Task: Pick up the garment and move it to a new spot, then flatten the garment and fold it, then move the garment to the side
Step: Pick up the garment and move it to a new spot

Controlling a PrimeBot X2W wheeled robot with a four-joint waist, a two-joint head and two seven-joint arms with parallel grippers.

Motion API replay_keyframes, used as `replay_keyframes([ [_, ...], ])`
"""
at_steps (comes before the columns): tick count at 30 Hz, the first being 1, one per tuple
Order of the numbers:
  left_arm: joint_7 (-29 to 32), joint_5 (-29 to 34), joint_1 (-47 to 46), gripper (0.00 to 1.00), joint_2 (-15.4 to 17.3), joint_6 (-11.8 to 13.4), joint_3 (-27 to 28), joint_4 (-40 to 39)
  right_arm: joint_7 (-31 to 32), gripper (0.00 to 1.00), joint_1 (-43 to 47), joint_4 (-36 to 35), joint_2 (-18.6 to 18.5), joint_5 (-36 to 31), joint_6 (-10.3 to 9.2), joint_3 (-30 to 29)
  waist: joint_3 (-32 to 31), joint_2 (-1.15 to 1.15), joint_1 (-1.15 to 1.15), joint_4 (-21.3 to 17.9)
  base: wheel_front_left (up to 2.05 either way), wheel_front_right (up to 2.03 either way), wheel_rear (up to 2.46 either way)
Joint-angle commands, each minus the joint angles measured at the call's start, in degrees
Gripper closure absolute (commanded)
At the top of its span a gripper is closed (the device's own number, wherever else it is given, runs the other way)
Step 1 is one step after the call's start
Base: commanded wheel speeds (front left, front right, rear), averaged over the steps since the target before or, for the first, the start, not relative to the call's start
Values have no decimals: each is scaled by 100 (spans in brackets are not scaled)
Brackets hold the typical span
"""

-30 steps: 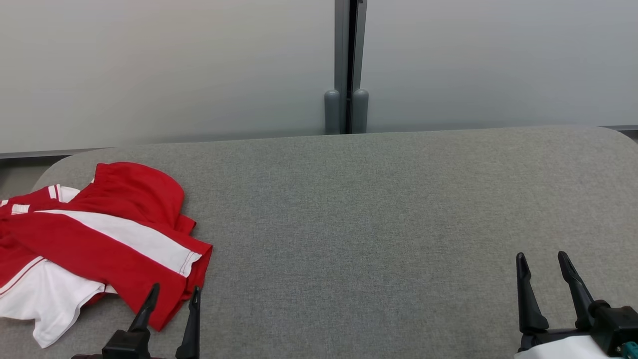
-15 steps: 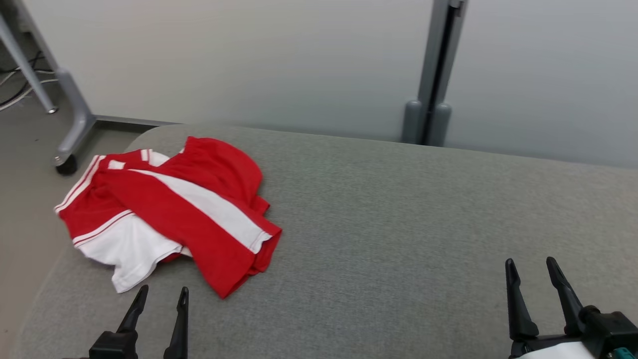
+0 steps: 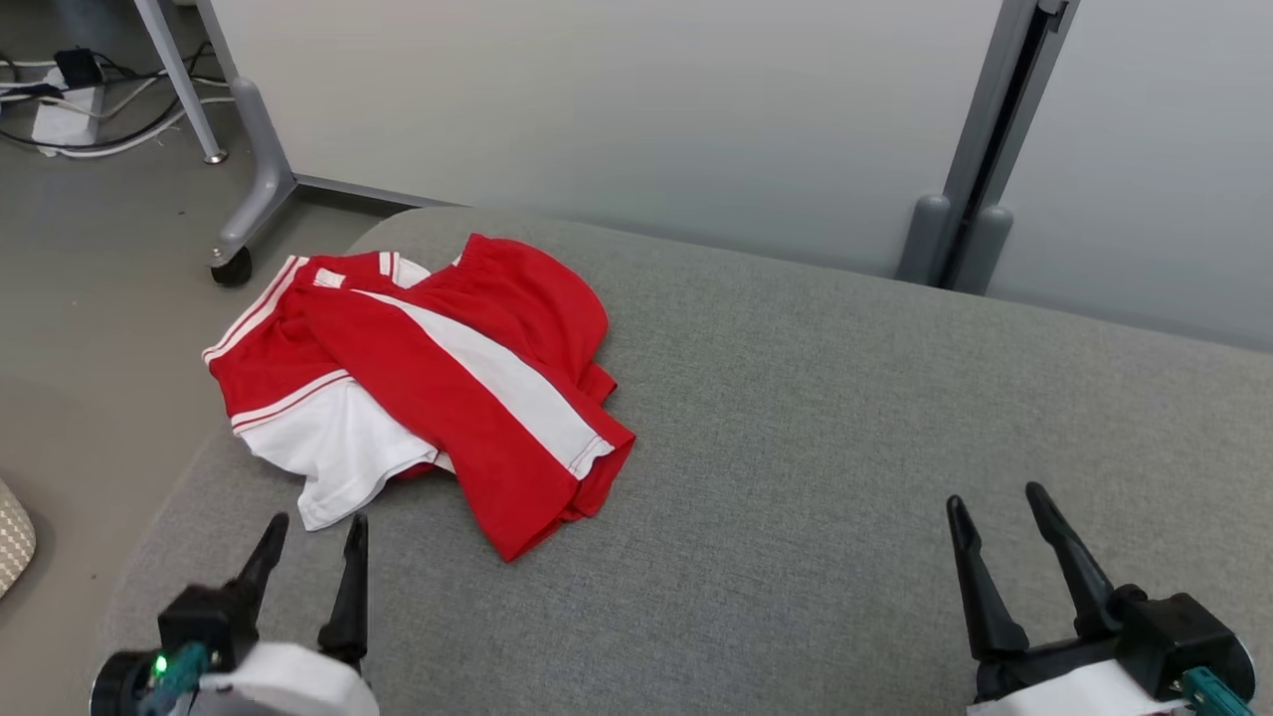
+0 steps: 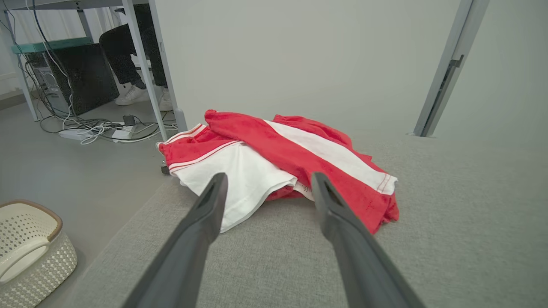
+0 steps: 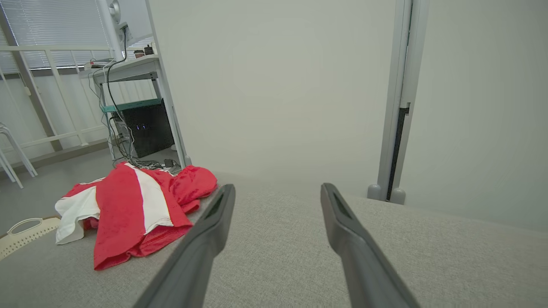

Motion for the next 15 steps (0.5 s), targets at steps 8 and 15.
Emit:
replay_keyframes([
  [8,1503,-724,-1813,0,16,-188,-46,313,-30,0,-605,-212,-189,-195,10,176,1104,0,0,-427,0,0,0],
  [15,2843,-1109,-3381,0,497,-243,98,1190,-30,0,-1322,-263,-268,-85,10,544,1977,0,0,-918,0,0,0],
])
